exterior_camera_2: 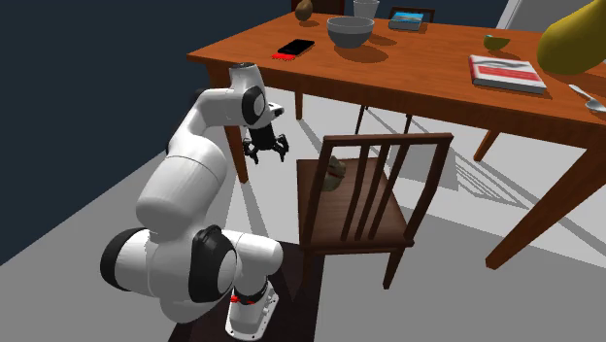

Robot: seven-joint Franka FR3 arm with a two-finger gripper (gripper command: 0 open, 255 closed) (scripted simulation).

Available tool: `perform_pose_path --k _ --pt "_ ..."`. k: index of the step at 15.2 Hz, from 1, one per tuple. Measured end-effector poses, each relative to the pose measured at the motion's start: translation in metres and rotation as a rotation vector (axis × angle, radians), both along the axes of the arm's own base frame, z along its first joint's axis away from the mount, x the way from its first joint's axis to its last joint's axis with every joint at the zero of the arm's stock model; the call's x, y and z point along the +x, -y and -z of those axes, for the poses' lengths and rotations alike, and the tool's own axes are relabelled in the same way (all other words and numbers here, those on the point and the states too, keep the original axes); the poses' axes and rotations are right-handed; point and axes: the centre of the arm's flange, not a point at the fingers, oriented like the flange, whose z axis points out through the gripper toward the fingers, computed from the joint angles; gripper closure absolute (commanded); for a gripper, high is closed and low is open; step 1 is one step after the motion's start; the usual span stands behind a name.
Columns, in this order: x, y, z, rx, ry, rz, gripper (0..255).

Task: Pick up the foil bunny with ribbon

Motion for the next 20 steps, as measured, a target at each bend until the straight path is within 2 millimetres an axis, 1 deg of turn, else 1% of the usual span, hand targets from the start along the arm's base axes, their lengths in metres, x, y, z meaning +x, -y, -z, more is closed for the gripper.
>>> perform_pose_path --k 1,2,4,6,8,10,16,19,20 --pt "0.000 0.000 0.000 0.000 0.000 0.000 0" --pt "0.000 0.005 -0.001 -0.008 0.005 -0.002 0" --pt "-0.001 0.023 -0.001 -0.036 0.022 -0.009 0" --pt "-0.001 0.044 0.002 -0.070 0.041 -0.019 0" --pt "0.001 0.064 -0.002 -0.106 0.061 -0.029 0" --pt "0.000 0.081 -0.001 -0.142 0.081 -0.039 0" --pt "0.002 0.145 -0.015 -0.251 0.142 -0.069 0" --pt "0.004 0.170 -0.019 -0.299 0.168 -0.083 0" --pt "0.004 0.174 -0.018 -0.305 0.171 -0.085 0"
